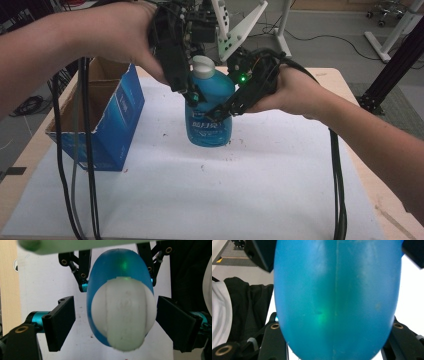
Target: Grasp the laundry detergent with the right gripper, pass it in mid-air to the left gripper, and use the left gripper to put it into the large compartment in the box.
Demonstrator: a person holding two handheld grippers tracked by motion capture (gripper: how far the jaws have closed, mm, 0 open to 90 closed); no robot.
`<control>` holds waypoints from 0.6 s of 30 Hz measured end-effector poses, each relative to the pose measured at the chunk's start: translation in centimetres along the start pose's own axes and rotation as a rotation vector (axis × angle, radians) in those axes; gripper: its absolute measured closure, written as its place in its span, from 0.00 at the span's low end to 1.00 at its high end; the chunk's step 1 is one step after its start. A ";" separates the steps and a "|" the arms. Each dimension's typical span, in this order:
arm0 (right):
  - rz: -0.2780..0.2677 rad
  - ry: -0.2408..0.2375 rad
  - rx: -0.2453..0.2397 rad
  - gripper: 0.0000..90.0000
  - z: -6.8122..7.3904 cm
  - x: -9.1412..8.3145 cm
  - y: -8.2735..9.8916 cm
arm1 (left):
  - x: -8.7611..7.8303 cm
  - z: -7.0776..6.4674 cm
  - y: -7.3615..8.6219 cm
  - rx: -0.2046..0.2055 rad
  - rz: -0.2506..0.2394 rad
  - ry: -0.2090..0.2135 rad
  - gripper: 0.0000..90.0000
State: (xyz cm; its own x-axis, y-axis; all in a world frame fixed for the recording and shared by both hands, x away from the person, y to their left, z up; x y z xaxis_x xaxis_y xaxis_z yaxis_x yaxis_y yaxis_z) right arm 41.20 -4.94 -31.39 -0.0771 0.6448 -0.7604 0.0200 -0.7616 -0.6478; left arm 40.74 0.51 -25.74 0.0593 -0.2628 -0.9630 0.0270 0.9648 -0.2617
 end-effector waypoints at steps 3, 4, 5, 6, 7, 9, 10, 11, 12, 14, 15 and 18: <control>0.000 0.000 0.000 0.52 0.0 -0.1 0.0 | 0.3 0.0 -0.2 0.002 0.008 -0.002 0.19; 0.000 -0.004 0.000 0.52 0.0 -0.2 0.0 | 0.3 0.0 -0.2 0.002 0.008 -0.002 0.19; 0.000 -0.004 0.000 0.52 0.0 -0.2 0.0 | 0.3 0.0 -0.3 0.005 0.009 -0.003 0.19; -0.001 -0.006 0.001 0.51 0.0 -0.2 0.1 | 0.4 0.0 -0.3 0.006 0.010 -0.003 0.19; 0.001 -0.004 -0.005 0.51 0.0 -0.3 0.1 | 0.5 0.1 -0.4 0.011 0.013 -0.008 0.19; -0.004 -0.005 0.005 0.51 0.0 -0.3 0.1 | 0.6 -0.1 -0.5 0.010 0.015 0.003 0.20; -0.004 -0.005 0.005 0.51 0.0 -0.3 0.1 | 0.6 -0.1 -0.5 0.010 0.015 0.003 0.22; -0.004 -0.005 -0.006 0.51 -0.1 -0.5 0.1 | 0.6 -0.1 -0.5 0.010 0.015 0.000 0.22; -0.004 -0.005 -0.006 0.51 -0.1 -0.5 0.1 | 0.6 -0.1 -0.5 0.010 0.015 0.000 0.22; -0.009 -0.007 -0.002 0.51 -0.1 -0.5 0.1 | 0.7 -0.1 -0.6 0.005 0.011 -0.004 0.24; -0.008 -0.008 -0.006 0.51 -0.1 -0.6 0.2 | 0.7 -0.1 -0.6 0.011 0.015 -0.002 0.24; -0.007 -0.007 -0.004 0.51 -0.1 -0.6 0.2 | 0.8 -0.1 -0.6 0.008 0.014 -0.003 0.25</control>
Point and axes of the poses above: each handheld gripper's, and its own axes: x roughly forward along the jaws, y roughly out of its underside, z roughly to its left, the point moved 9 cm from there along x, roughly forward along the jaws, and after that the axes turned 4 degrees about z, right-handed, at the moved point
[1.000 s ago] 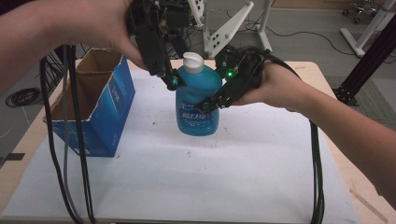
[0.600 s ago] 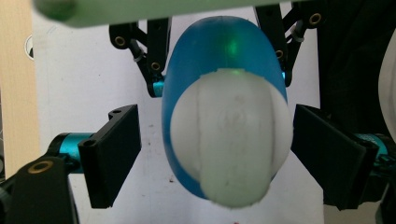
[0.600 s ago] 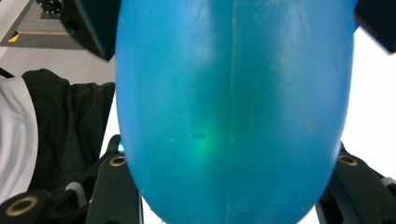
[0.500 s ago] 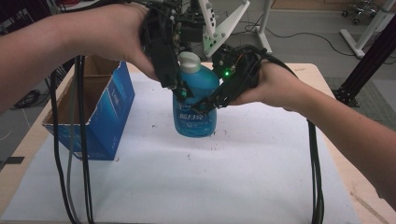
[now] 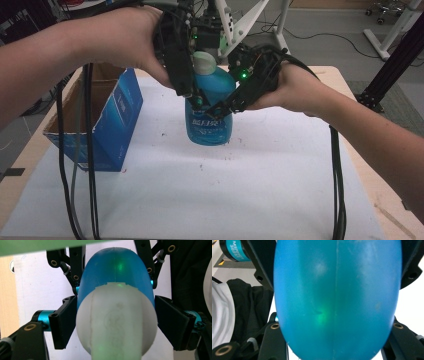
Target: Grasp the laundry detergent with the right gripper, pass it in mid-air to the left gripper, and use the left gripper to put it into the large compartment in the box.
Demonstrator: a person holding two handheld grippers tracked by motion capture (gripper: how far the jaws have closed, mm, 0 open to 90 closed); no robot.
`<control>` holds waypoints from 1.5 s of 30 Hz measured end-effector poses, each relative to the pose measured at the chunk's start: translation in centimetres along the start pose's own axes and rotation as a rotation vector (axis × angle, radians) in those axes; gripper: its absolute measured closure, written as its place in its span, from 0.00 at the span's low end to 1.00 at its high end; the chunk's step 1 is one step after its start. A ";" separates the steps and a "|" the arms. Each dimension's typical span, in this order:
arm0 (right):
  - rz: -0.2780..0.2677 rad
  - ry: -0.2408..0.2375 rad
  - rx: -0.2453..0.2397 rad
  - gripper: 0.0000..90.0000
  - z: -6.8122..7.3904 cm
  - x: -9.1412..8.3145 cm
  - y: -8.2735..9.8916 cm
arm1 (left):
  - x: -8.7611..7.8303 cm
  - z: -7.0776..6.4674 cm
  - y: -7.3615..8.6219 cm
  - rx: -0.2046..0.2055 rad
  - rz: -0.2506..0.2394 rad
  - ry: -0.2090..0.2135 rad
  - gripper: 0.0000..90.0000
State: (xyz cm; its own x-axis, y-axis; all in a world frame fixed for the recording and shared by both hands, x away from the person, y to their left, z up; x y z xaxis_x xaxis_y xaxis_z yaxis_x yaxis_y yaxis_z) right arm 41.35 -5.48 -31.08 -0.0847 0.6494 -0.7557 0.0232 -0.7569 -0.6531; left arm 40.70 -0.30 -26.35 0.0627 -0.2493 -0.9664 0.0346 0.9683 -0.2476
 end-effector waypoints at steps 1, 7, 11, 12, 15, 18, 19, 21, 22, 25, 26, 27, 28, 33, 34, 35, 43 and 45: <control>0.001 0.002 -0.001 0.51 0.0 0.0 0.0 | 0.0 0.0 0.0 0.000 0.005 0.004 0.26; -0.005 -0.004 -0.004 0.51 0.1 -0.1 0.0 | 0.1 -0.1 0.0 -0.003 0.003 0.006 0.28; -0.001 0.000 0.002 0.51 0.1 -0.1 0.0 | 0.1 -0.2 0.0 0.000 0.010 0.009 0.30; 0.000 0.002 0.003 0.51 0.1 -0.1 0.0 | 0.2 -0.2 0.0 -0.003 0.010 0.007 0.30; -0.011 0.003 -0.014 0.51 -0.1 -0.2 -0.1 | 0.2 -0.2 0.0 -0.005 0.012 0.009 0.30; -0.002 -0.005 0.000 0.51 0.1 -0.3 0.0 | 0.2 -0.2 -0.1 -0.007 0.008 0.010 0.31; -0.006 -0.007 0.011 0.51 0.2 -0.3 0.0 | 0.2 -0.2 -0.1 -0.012 0.005 0.011 0.32; -0.006 -0.009 0.004 0.51 0.2 -0.4 0.0 | 0.2 -0.2 -0.1 -0.012 0.003 0.009 0.33; -0.005 -0.006 0.007 0.51 0.2 -0.3 0.0 | 0.2 -0.2 -0.2 -0.014 0.003 0.010 0.33; -0.001 -0.002 0.004 0.51 0.2 -0.3 0.0 | 0.2 -0.2 -0.3 -0.032 0.000 0.013 0.33; -0.002 -0.002 0.006 0.51 0.2 -0.3 0.0 | 0.2 -0.2 -0.3 -0.032 0.000 0.013 0.34; -0.002 -0.001 0.004 0.51 0.2 -0.3 0.0 | 0.1 -0.1 -0.3 -0.030 -0.003 0.001 0.36; -0.001 -0.001 0.004 0.51 0.2 -0.3 0.0 | 0.1 -0.1 -0.2 -0.040 -0.006 0.004 0.38; 0.004 -0.004 -0.002 0.51 0.4 -0.2 0.0 | 0.0 -0.1 -0.2 -0.038 -0.007 0.007 0.41; 0.005 -0.005 -0.004 0.51 0.4 -0.2 0.0 | 0.0 -0.1 -0.1 -0.042 -0.004 0.007 0.42; 0.006 -0.007 -0.005 0.51 0.4 -0.2 0.0 | 0.0 -0.2 -0.1 -0.051 -0.007 0.012 0.42; 0.016 -0.009 -0.002 0.51 0.4 -0.1 0.0 | 0.1 -0.2 -0.1 -0.053 -0.006 0.014 0.42; 0.019 -0.011 -0.004 0.51 0.4 -0.1 0.0 | 0.1 -0.1 0.0 -0.053 -0.007 0.013 0.42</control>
Point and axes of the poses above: each handheld gripper's, and its own axes: x roughly forward along the jaws, y roughly out of its underside, z roughly to its left, the point moved 9 cm from there along x, roughly forward along the jaws, and after that the axes turned 4 degrees about z, right-handed, at the moved point
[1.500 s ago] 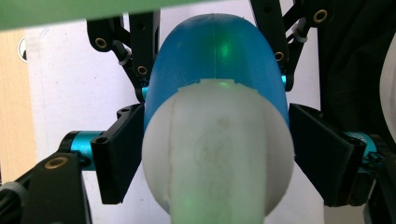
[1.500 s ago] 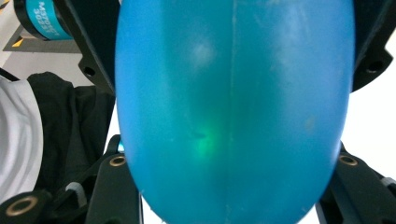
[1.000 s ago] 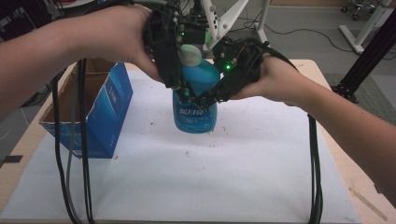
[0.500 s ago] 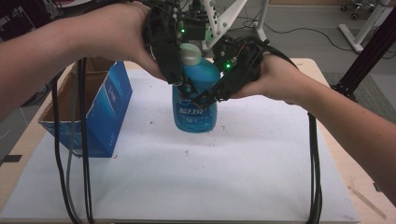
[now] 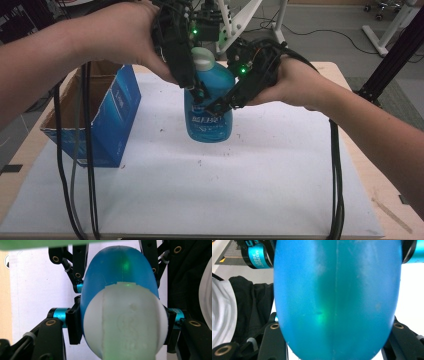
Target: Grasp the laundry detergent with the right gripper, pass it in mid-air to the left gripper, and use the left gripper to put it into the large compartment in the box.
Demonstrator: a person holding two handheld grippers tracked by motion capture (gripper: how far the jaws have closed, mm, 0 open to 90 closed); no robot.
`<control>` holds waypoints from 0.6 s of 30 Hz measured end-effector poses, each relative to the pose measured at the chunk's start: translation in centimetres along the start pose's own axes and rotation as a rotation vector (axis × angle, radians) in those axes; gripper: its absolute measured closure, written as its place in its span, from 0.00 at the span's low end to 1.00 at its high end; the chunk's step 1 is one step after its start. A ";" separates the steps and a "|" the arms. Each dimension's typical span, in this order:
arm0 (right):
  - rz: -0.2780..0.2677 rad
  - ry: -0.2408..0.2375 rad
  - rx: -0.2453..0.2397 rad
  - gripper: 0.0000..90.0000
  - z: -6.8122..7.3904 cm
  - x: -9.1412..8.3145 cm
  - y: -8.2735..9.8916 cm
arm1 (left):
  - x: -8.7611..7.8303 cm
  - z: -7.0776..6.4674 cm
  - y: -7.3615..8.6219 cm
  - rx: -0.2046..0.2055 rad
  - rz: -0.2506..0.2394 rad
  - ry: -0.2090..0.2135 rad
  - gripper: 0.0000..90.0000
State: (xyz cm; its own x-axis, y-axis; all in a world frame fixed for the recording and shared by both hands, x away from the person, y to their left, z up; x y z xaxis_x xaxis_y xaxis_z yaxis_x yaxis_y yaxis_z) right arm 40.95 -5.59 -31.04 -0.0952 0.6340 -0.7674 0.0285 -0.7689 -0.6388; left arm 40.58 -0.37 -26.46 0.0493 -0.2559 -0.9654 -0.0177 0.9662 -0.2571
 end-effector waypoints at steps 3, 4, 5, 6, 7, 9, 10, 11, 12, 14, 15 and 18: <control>0.000 0.000 0.000 0.51 -0.1 0.0 0.1 | 0.1 0.0 0.0 -0.007 -0.006 -0.005 0.42; 0.000 -0.004 0.006 0.50 0.0 0.1 0.0 | 0.1 0.0 0.0 -0.014 -0.007 0.003 0.42; 0.001 -0.009 0.006 0.50 0.0 0.1 0.0 | 0.1 -0.1 0.1 -0.012 -0.005 0.007 0.42; 0.001 -0.009 0.006 0.50 0.0 0.1 0.0 | 0.1 -0.1 0.1 -0.012 -0.005 0.007 0.42; 0.000 -0.014 0.010 0.50 0.1 0.1 0.0 | 0.0 -0.1 0.1 -0.010 -0.003 0.011 0.42; -0.001 -0.020 0.002 0.49 0.1 0.2 0.0 | 0.0 -0.1 0.1 -0.010 -0.005 0.016 0.42; -0.007 -0.021 0.002 0.45 0.1 0.3 -0.1 | 0.0 -0.1 0.2 -0.017 -0.006 0.014 0.42; 0.000 -0.025 0.025 0.42 0.2 0.2 -0.1 | 0.0 -0.1 0.4 -0.023 -0.003 0.009 0.43; -0.005 -0.011 0.019 0.38 0.0 0.2 -0.1 | 0.0 0.0 0.5 -0.024 0.006 0.007 0.43; -0.010 -0.010 0.038 0.32 -0.1 0.1 0.0 | 0.0 0.0 0.7 -0.026 0.013 0.002 0.42; -0.010 -0.006 0.038 0.27 -0.2 0.1 0.0 | -0.1 0.0 0.7 -0.028 0.011 0.001 0.43; 0.010 -0.004 0.046 0.25 -0.2 0.2 0.3 | -0.2 0.0 1.0 -0.041 0.012 0.008 0.42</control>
Point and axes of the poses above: each handheld gripper's, and its own axes: x roughly forward along the jaws, y roughly out of its underside, z roughly to its left, the point moved 9 cm from there along x, roughly forward along the jaws, and after that the axes turned 4 degrees about z, right-handed, at the moved point
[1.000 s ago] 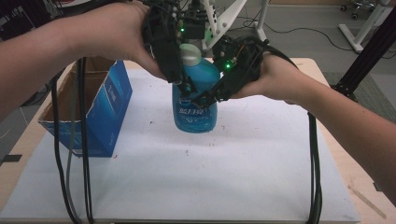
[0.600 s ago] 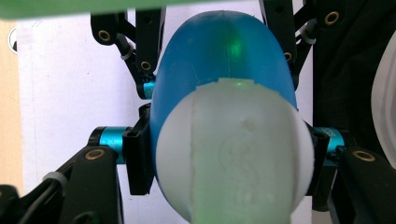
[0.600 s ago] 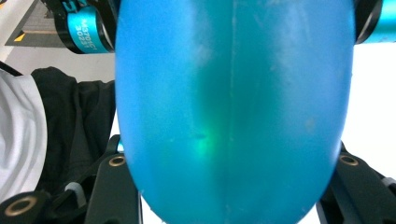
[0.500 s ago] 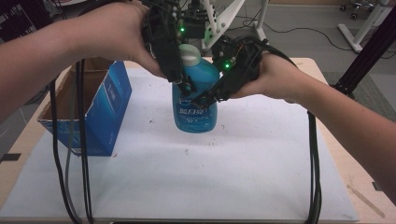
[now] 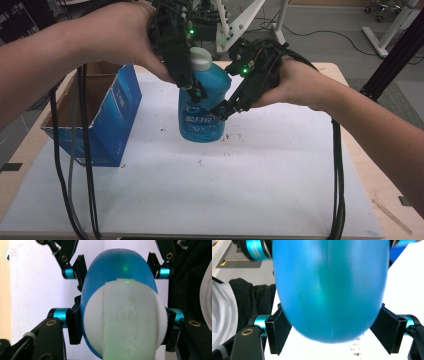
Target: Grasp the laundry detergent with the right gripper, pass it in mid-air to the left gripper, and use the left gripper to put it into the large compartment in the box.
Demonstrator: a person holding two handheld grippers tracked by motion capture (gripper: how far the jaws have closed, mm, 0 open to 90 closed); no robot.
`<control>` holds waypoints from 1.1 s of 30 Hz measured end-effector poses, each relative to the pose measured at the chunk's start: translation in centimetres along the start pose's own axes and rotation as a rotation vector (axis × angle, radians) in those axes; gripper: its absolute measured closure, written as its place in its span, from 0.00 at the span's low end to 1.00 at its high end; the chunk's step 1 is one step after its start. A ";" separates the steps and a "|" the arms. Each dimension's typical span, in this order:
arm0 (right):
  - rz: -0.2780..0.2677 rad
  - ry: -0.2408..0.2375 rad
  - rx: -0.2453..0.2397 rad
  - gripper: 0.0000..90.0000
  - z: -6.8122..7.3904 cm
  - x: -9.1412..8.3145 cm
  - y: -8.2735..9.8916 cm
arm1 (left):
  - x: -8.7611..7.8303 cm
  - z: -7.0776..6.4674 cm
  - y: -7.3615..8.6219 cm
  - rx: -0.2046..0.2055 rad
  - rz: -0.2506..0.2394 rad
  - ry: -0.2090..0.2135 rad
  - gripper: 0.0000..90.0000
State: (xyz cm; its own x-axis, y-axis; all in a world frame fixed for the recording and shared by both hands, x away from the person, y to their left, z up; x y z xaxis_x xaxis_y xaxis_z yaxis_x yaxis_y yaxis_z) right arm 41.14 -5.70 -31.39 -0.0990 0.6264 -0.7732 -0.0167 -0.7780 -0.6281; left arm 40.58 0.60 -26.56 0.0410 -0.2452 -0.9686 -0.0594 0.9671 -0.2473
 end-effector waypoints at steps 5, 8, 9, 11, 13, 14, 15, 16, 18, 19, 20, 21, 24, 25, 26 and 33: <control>0.022 0.015 0.024 0.23 -0.3 0.2 0.6 | -0.1 -0.1 0.4 -0.022 0.005 0.007 0.43; 0.056 0.030 0.050 0.23 -0.7 0.3 1.8 | -0.5 -0.1 0.8 -0.067 -0.006 0.017 0.43; 0.056 0.030 0.050 0.23 -0.7 0.3 1.8 | -0.5 -0.1 0.8 -0.067 -0.006 0.017 0.42; 0.066 0.043 0.087 0.23 -1.2 0.1 3.0 | -0.9 0.1 1.0 -0.093 -0.019 0.017 0.43; 0.071 0.045 0.104 0.23 -1.4 0.0 3.5 | -1.3 0.3 1.4 -0.125 -0.027 0.013 0.42; 0.084 0.064 0.147 0.23 -1.9 -0.4 4.7 | -1.6 0.4 1.7 -0.139 -0.023 0.011 0.42; 0.084 0.064 0.147 0.23 -1.9 -0.4 4.7 | -1.8 0.5 2.0 -0.156 -0.023 0.009 0.42; 0.083 0.071 0.159 0.23 -2.1 -0.6 5.2 | -2.0 0.5 2.2 -0.168 -0.023 0.009 0.43; 0.082 0.084 0.188 0.23 -2.4 -1.1 6.2 | -2.3 0.7 2.6 -0.194 -0.026 0.004 0.42; 0.080 0.092 0.200 0.23 -2.5 -1.3 6.6 | -2.6 0.8 2.9 -0.211 -0.024 0.004 0.43; 0.083 0.094 0.213 0.23 -2.6 -1.6 7.1 | -2.8 0.9 3.2 -0.226 -0.030 0.000 0.42; 0.089 0.098 0.227 0.23 -2.8 -1.9 7.7 | -3.1 0.9 3.5 -0.240 -0.031 -0.001 0.42; 0.101 0.124 0.268 0.23 -3.3 -2.8 9.4 | -3.9 1.1 4.2 -0.283 -0.044 -0.015 0.42; 0.100 0.131 0.283 0.23 -3.3 -3.0 9.8 | -4.2 1.2 4.5 -0.293 -0.046 -0.019 0.42; 0.100 0.142 0.294 0.23 -3.5 -3.3 10.3 | -4.6 1.3 4.8 -0.308 -0.050 -0.023 0.42; 0.074 0.182 0.390 0.23 -4.0 -5.4 13.4 | -6.8 1.8 7.0 -0.422 -0.085 -0.056 0.43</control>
State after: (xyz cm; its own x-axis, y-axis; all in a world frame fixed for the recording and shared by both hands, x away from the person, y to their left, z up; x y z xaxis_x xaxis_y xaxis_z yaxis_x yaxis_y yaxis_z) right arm 45.41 -19.28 -35.97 0.0621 0.5398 -0.8395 -0.3938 -0.7597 -0.5175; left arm 41.70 9.19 -21.70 0.1162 -0.3072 -0.9445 -0.4553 0.8287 -0.3255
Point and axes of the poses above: each handheld gripper's, and its own axes: x roughly forward along the jaws, y roughly out of its underside, z roughly to its left, the point moved 9 cm from there along x, roughly forward along the jaws, and after that the axes turned 4 degrees about z, right-handed, at the moved point
